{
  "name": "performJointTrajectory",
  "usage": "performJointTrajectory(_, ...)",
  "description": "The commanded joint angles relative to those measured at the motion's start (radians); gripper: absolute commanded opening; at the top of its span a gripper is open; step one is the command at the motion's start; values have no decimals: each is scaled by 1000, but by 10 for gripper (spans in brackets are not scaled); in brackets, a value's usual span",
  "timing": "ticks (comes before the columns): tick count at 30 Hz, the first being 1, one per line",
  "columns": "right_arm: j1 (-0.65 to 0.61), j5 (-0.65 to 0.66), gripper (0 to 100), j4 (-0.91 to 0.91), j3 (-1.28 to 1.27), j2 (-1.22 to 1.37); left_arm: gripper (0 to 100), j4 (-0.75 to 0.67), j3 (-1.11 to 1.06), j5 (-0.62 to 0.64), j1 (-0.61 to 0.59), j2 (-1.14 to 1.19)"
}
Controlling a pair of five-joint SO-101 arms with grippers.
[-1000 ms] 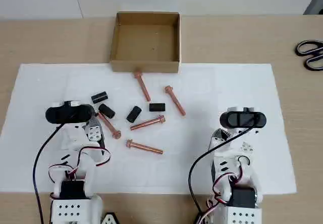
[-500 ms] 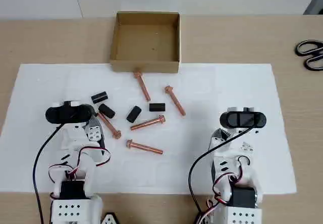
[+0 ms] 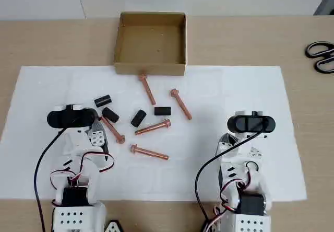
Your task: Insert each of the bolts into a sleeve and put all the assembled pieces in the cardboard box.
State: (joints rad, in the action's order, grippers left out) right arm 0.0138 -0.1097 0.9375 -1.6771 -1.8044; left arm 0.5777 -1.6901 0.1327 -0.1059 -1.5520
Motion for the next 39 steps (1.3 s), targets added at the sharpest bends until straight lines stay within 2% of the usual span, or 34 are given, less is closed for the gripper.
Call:
performJointTrajectory(1, 5, 3, 4, 1, -6, -12, 6, -2, 5, -8, 3, -14)
performJointTrajectory(13, -24, 8, 4, 1, -6, -12, 6, -2, 5, -8, 3, -14)
performJointTrajectory(18, 19, 2, 4, -1, -5, -12, 6, -2, 5, -8, 3, -14)
performJointTrajectory(31, 8, 11, 4, -13, -6, -12, 6, -2, 5, -8, 3, -14)
performJointTrajectory(33, 10, 60, 4, -13, -5, -12, 6, -2, 5, -8, 3, -14)
performJointTrajectory(37, 10, 250, 4, -8, 14, -12, 6, -3, 5, -2, 6, -14)
performJointTrajectory(39, 10, 253, 4, 50, 54, -12, 6, -29, 7, -2, 28, -14)
